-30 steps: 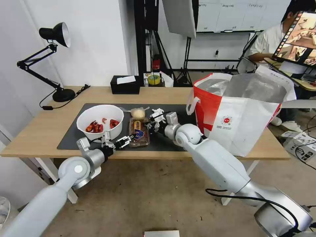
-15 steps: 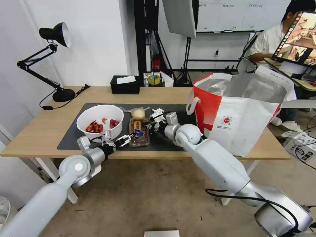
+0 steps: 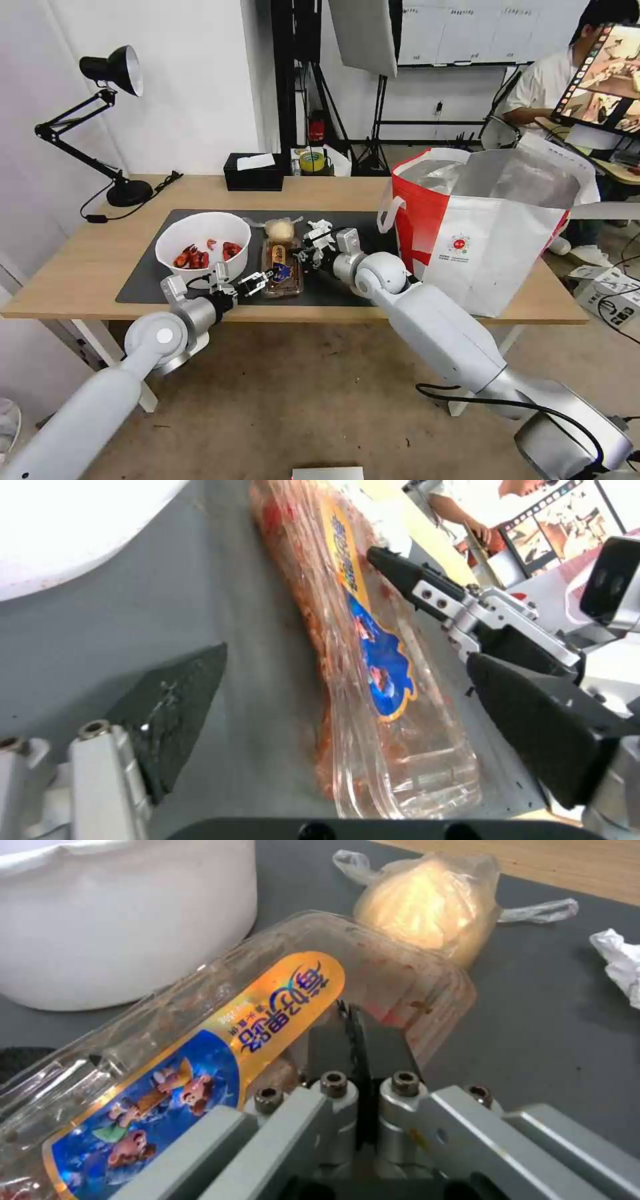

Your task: Pick up the trash from the table and place it into the takeout bag.

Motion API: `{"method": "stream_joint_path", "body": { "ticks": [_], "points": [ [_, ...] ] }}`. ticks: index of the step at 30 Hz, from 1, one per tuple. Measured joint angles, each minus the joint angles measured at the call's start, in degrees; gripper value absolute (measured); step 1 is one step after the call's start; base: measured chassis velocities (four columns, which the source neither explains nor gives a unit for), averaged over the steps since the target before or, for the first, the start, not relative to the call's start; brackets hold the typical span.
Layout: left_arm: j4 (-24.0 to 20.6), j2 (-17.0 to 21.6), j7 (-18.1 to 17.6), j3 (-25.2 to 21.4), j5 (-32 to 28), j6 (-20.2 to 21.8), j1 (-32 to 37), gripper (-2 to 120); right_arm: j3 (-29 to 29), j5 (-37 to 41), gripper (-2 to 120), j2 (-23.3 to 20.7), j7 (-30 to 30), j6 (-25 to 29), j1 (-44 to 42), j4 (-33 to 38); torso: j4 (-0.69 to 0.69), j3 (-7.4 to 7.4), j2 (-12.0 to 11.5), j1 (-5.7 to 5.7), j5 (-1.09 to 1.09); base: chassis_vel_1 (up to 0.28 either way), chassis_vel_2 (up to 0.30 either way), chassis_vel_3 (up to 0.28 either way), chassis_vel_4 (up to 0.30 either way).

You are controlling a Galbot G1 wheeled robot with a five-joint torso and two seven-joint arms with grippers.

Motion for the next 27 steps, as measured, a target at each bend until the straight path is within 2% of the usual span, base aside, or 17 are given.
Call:
{"method": "stream_joint_path", "body": {
  "ticks": [1, 5, 8, 9, 12, 13, 15, 17, 19, 20, 23, 24, 26, 27],
  "points": [
    [0.00, -0.08, -0.20, 0.12, 0.01, -0.02, -0.03, 89, 0.04, 0.00, 0, -0.02, 0.00, 0.01, 0.00, 0.00, 0.00, 0.00, 0.00, 0.00, 0.00, 0.000, 0.000, 0.000, 0.000],
    [-0.01, -0.17, -0.61, 0.33, 0.02, -0.02, -0.07, 80, 0.13, 0.00, 0, -0.10, -0.01, 0.02, 0.00, 0.02, 0.00, 0.00, 0.00, 0.00, 0.00, 0.000, 0.000, 0.000, 0.000],
    [-0.03, -0.35, -1.21, 0.62, 0.02, 0.02, -0.11, 65, 0.26, 0.00, 0, -0.23, -0.02, 0.07, -0.06, 0.13, 0.00, 0.01, 0.00, 0.00, -0.01, 0.000, 0.000, 0.000, 0.000],
    [-0.03, -0.35, -1.21, 0.62, 0.02, 0.02, -0.11, 65, 0.26, 0.00, 0, -0.23, -0.02, 0.07, -0.06, 0.13, 0.00, 0.01, 0.00, 0.00, -0.01, 0.000, 0.000, 0.000, 0.000],
    [-0.11, -0.36, -1.37, 0.70, 0.02, 0.22, -0.11, 50, 0.35, -0.01, 0, -0.29, -0.02, 0.10, -0.16, 0.20, -0.01, 0.01, 0.00, 0.00, -0.01, 0.000, 0.000, 0.000, 0.000],
    [-0.11, -0.36, -1.37, 0.70, 0.02, 0.22, -0.11, 50, 0.35, -0.01, 0, -0.29, -0.02, 0.10, -0.16, 0.20, -0.01, 0.01, 0.00, 0.00, -0.01, 0.000, 0.000, 0.000, 0.000],
    [-0.19, -0.34, -1.52, 0.70, 0.02, 0.22, -0.12, 40, 0.37, -0.01, 0, -0.29, -0.02, 0.11, -0.19, 0.22, -0.01, 0.01, 0.00, 0.00, -0.02, 0.000, 0.000, 0.000, 0.000],
    [-0.25, -0.30, -1.55, 0.70, 0.02, 0.22, -0.12, 37, 0.38, -0.01, 0, -0.29, -0.02, 0.11, -0.19, 0.22, -0.01, 0.01, 0.00, 0.00, -0.02, 0.000, 0.000, 0.000, 0.000],
    [-0.40, -0.20, -1.61, 0.70, 0.02, 0.22, -0.12, 26, 0.41, -0.01, 0, -0.28, -0.02, 0.12, -0.19, 0.24, -0.01, 0.01, 0.00, 0.00, -0.01, 0.000, 0.000, 0.000, 0.000],
    [-0.40, -0.20, -1.61, 0.70, 0.02, 0.22, -0.12, 26, 0.41, -0.01, 0, -0.28, -0.02, 0.12, -0.19, 0.24, -0.01, 0.01, 0.00, 0.00, -0.01, 0.000, 0.000, 0.000, 0.000],
    [-0.55, -0.08, -1.62, 0.57, 0.03, 0.18, -0.04, 12, 0.53, -0.01, 0, -0.22, -0.02, 0.12, -0.16, 0.29, -0.01, 0.01, 0.00, 0.00, -0.01, 0.000, 0.000, 0.000, 0.000],
    [-0.55, -0.08, -1.62, 0.57, 0.03, 0.18, -0.04, 12, 0.53, -0.01, 0, -0.22, -0.02, 0.12, -0.16, 0.29, -0.01, 0.01, 0.00, 0.00, -0.01, 0.000, 0.000, 0.000, 0.000],
    [-0.62, -0.06, -1.63, 0.40, 0.09, 0.11, 0.20, 0, 0.66, -0.01, 0, -0.19, -0.02, 0.12, -0.14, 0.39, -0.01, 0.01, 0.00, 0.00, -0.01, 0.000, 0.000, 0.000, 0.000],
    [-0.62, -0.06, -1.63, 0.40, 0.09, 0.11, 0.20, 0, 0.66, -0.01, 0, -0.19, -0.02, 0.12, -0.14, 0.39, -0.01, 0.01, 0.00, 0.00, -0.01, 0.000, 0.000, 0.000, 0.000]
  ]
}}
